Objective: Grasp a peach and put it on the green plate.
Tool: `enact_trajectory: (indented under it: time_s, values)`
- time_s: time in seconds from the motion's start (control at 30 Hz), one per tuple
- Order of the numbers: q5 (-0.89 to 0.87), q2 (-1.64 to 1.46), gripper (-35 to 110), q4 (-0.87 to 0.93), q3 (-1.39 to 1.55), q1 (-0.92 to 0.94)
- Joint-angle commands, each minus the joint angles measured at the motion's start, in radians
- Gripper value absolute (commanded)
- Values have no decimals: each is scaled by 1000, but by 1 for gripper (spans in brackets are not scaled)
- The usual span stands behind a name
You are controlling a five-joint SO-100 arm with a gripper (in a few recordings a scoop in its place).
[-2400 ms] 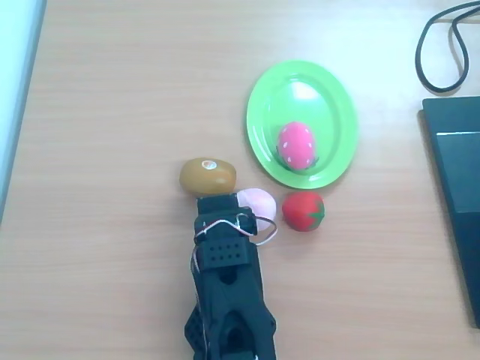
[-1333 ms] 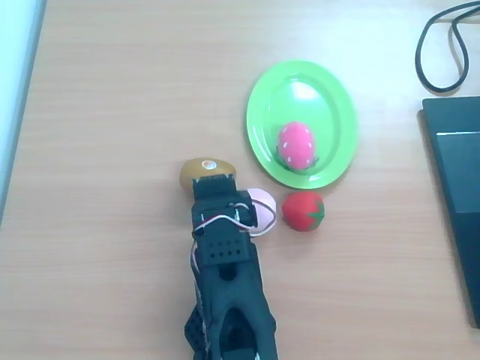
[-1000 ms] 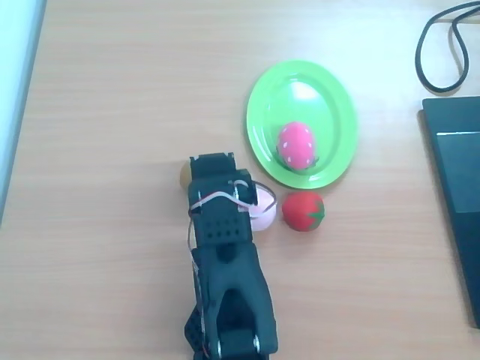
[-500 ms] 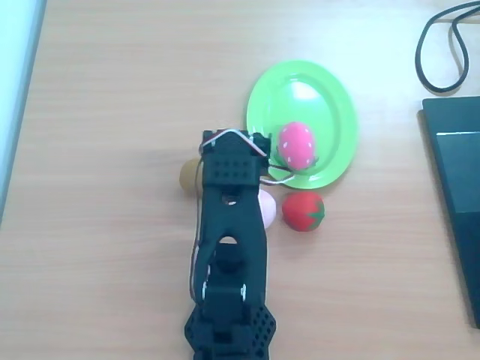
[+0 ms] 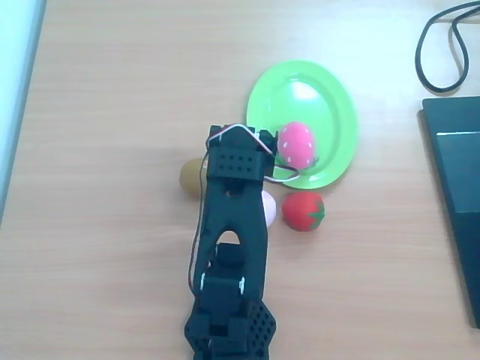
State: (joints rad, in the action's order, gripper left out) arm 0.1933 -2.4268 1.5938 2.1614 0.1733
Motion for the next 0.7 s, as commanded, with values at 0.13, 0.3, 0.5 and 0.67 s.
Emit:
enact_trajectory:
  time_s: [0.13,0.3,0.5,0.67]
  values:
    - [28,-26,-4,5,-2,49]
    - [54,-28,4,5,2,89]
    - [140,-25,11,5,23,115]
    - [202,-25,14,5,55,155]
